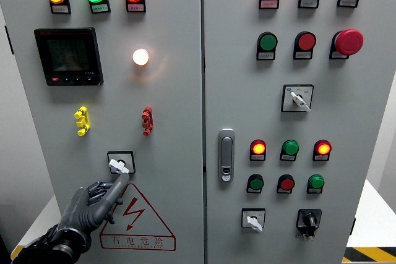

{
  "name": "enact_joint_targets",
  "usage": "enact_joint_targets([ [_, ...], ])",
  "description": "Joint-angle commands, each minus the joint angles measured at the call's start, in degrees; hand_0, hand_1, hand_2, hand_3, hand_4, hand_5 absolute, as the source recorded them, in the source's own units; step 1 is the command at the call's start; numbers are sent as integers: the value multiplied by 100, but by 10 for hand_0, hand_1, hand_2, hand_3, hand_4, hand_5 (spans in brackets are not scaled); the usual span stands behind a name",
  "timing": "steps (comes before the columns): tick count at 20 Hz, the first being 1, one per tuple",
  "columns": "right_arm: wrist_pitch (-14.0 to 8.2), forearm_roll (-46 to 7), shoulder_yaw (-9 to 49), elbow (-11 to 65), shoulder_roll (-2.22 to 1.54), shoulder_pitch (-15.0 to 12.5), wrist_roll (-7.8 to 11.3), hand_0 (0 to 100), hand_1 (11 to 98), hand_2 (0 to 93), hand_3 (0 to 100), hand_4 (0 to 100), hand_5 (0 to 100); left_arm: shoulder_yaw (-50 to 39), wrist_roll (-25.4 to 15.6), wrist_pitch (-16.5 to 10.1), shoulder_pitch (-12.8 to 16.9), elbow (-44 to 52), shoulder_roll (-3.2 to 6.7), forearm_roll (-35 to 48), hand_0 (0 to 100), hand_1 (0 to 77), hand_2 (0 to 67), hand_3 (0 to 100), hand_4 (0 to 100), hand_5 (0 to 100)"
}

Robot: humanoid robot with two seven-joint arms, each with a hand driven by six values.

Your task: Turn on light switch 1

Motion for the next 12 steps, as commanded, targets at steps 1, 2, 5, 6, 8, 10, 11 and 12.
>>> enact_joint_targets([
  [1,2,0,-4,0,3,0,0,0,199,0,198,194,105,13,-477,-21,230,10,47,-462,0,368,380,723,857,626],
  [2,2,0,-4,0,3,0,0,0,199,0,198,194,105,14,-653,-21,292,10,65,-533,0,361,375,716,849,616],
  [5,-7,0,-4,0,3,0,0,0,200,0,198,194,105,127,-1084,-13,477,10,144,-543,0,334,367,713,833,594],
  [6,2,0,5,0,3,0,0,0,200,0,198,194,105,171,-1251,-13,547,1,153,-552,0,320,367,713,833,598],
  [8,2,0,5,0,3,0,0,0,195,0,198,194,105,242,-1698,-13,810,1,179,-569,0,309,366,718,838,624],
  [10,-7,0,-4,0,3,0,0,0,195,0,198,194,105,338,-2085,-13,1152,10,170,-578,0,280,363,736,863,683],
  [11,2,0,-4,0,-6,0,0,0,194,0,198,194,105,365,-2253,-13,1319,27,170,-604,0,273,363,741,865,691],
  [12,2,0,-4,0,3,0,0,0,196,0,198,194,105,409,-2472,-21,1504,80,162,-665,0,255,362,750,873,712],
])
